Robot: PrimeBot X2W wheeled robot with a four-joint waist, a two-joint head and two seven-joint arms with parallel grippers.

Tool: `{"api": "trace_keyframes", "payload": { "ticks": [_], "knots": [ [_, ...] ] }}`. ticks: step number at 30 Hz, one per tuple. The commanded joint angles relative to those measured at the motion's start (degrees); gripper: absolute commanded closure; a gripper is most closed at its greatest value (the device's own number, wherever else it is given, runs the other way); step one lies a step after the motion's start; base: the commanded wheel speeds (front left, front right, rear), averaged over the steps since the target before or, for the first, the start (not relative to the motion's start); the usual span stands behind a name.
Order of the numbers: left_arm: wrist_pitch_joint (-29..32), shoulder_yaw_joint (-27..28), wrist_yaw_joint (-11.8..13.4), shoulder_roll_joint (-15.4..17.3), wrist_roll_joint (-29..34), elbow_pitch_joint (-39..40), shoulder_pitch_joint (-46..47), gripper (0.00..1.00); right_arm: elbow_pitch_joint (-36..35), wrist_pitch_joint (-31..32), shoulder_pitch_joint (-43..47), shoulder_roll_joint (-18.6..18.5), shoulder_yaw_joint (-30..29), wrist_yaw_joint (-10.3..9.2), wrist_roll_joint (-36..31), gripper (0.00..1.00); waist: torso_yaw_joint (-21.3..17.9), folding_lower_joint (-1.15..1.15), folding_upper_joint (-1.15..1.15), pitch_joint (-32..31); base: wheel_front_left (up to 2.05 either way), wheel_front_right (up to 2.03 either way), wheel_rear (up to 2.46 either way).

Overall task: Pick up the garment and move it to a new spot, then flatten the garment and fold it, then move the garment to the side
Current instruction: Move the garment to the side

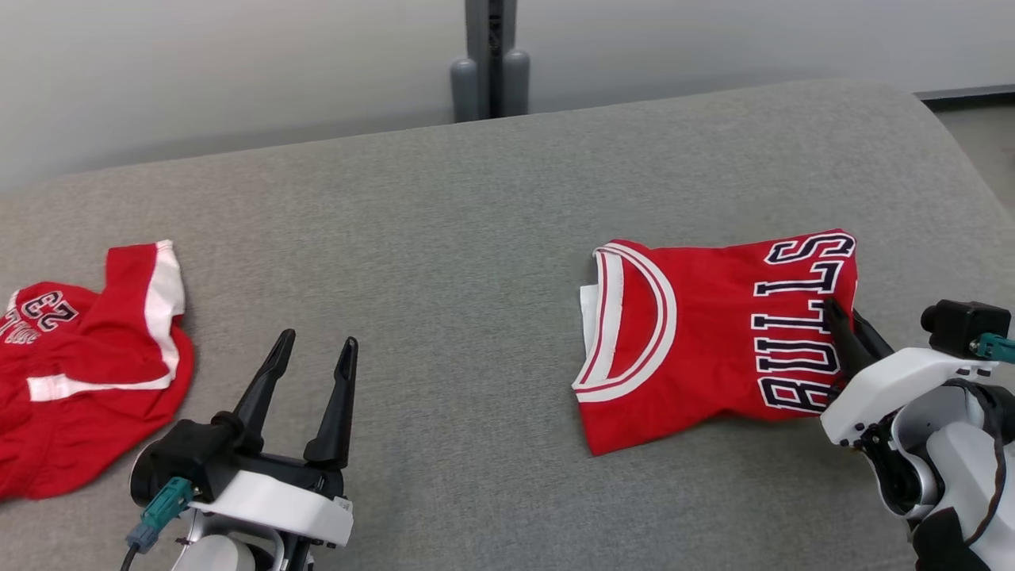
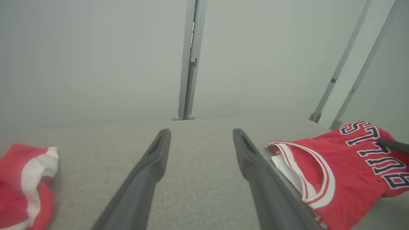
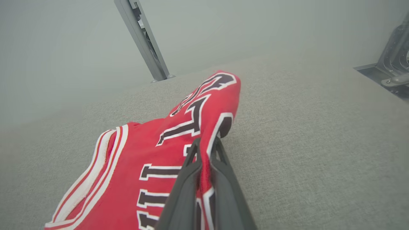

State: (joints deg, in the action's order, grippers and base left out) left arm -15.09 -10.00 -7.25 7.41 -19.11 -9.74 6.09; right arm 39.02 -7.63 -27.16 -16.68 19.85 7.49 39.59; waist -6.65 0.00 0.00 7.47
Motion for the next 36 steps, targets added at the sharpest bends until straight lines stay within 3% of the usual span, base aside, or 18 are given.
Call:
{"api": "trace_keyframes", "payload": {
  "ticks": [1, 9, 22, 27, 36],
  "knots": [
    [-0.08, 0.15, -0.2, 0.55, 0.5, 0.27, 0.3, 0.0, -0.42, -0.3, -0.65, -0.31, 0.25, 0.02, -0.54, 1.0, -2.69, 0.0, 0.0, 0.59, 0.0, 0.0, 0.0],
    [-0.08, -0.38, -0.25, 1.53, 0.75, 1.42, 0.63, 0.0, 0.17, -0.47, -3.07, -0.93, 1.36, 0.01, -3.54, 1.0, -7.13, 0.0, 0.0, 1.74, 0.0, 0.0, 0.0],
    [-0.08, -1.56, -0.28, 4.48, -0.49, 4.58, 2.82, 0.0, 5.28, -1.54, -11.95, -3.11, -0.76, 0.01, -11.55, 1.0, -7.94, 0.0, 0.0, 7.46, 0.0, 0.0, 0.0],
    [-0.08, -1.21, -0.29, 6.35, -0.68, 6.62, 3.43, 0.0, 9.43, -1.85, -16.64, -4.6, -2.3, 0.01, -18.01, 1.0, -7.78, 0.0, 0.0, 9.91, 0.0, 0.0, 0.0],
    [-0.08, -1.8, -0.3, 8.79, -1.16, 10.92, 4.91, 0.0, 18.54, -4.41, -25.39, -4.88, -10.36, 0.01, -31.43, 1.0, -7.53, 0.0, 0.0, 14.85, 0.0, 0.0, 0.0]
  ]
}}
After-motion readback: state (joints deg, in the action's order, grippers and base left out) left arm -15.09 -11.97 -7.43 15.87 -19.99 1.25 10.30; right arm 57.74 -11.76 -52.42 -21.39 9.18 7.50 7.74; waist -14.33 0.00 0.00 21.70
